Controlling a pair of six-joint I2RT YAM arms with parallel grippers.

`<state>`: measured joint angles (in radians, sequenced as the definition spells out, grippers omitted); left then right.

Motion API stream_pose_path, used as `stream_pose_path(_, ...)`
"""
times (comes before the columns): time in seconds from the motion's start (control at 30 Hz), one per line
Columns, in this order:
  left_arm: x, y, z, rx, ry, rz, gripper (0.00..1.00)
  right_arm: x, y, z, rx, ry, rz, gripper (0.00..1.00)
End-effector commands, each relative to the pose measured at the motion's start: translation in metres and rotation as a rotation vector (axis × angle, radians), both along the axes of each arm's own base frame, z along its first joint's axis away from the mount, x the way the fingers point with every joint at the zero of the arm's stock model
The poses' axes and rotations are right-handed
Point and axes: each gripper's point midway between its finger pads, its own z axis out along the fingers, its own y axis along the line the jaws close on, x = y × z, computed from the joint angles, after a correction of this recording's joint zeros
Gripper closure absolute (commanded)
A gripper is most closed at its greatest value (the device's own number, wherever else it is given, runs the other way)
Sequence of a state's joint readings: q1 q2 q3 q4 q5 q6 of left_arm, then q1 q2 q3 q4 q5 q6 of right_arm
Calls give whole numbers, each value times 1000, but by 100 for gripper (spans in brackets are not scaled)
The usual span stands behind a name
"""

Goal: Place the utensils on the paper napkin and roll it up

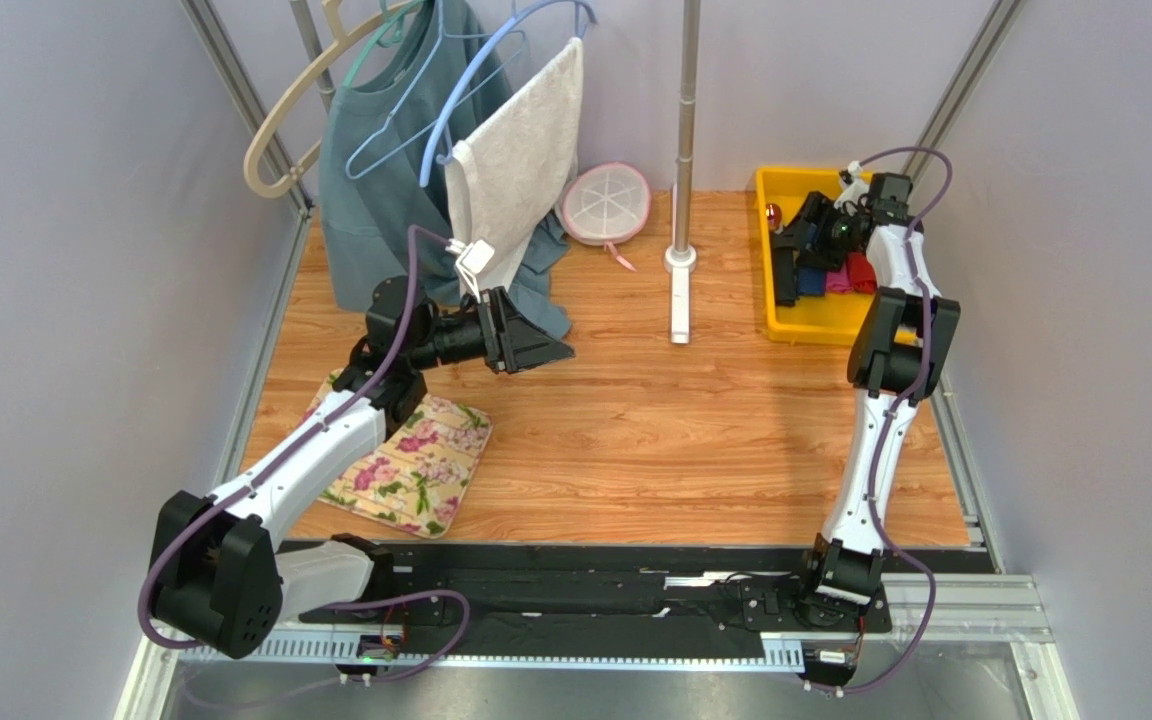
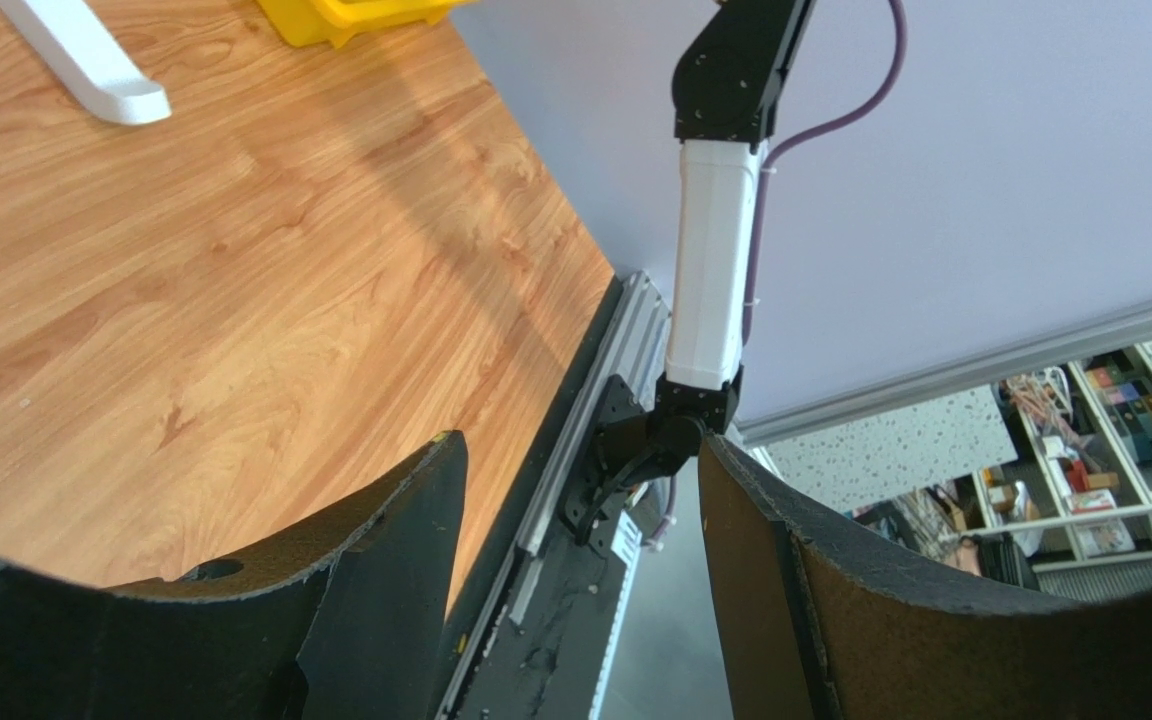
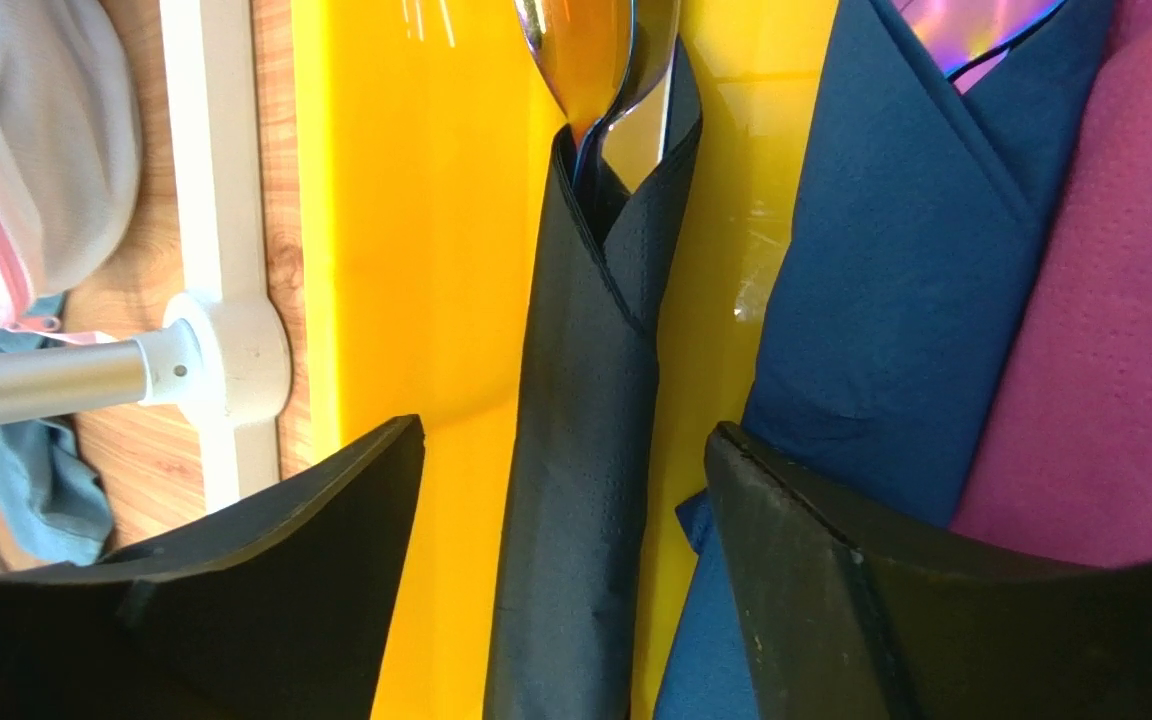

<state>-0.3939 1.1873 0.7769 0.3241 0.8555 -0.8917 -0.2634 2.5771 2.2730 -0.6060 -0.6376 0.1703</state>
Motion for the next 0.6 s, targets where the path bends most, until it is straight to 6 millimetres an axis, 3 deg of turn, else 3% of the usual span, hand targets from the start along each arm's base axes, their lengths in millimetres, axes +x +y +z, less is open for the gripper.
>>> stream_pose_path(0.0,0,11,0,29,-22,25,32,1,-2,42,-105,-66,11,18)
stream_pose_path(0.27,-8,24,-9,104,-69,30,22,4,-2,89,-148,-156,18,9)
stream_pose_path(0.37,-12,29,-15,159,-80,30,18,-2,7,115,-141,-194,50,6)
stream_pose_path(0.47,-20,34,-19,213,-70,16,3,-13,16,142,-141,-221,80,5)
stream_pose_path(0.53,-20,38,-13,253,-103,16,1,-26,22,165,-141,-242,97,5)
stream_pose_path(0.57,-27,42,-21,292,-53,7,1,-31,25,172,-138,-247,104,5)
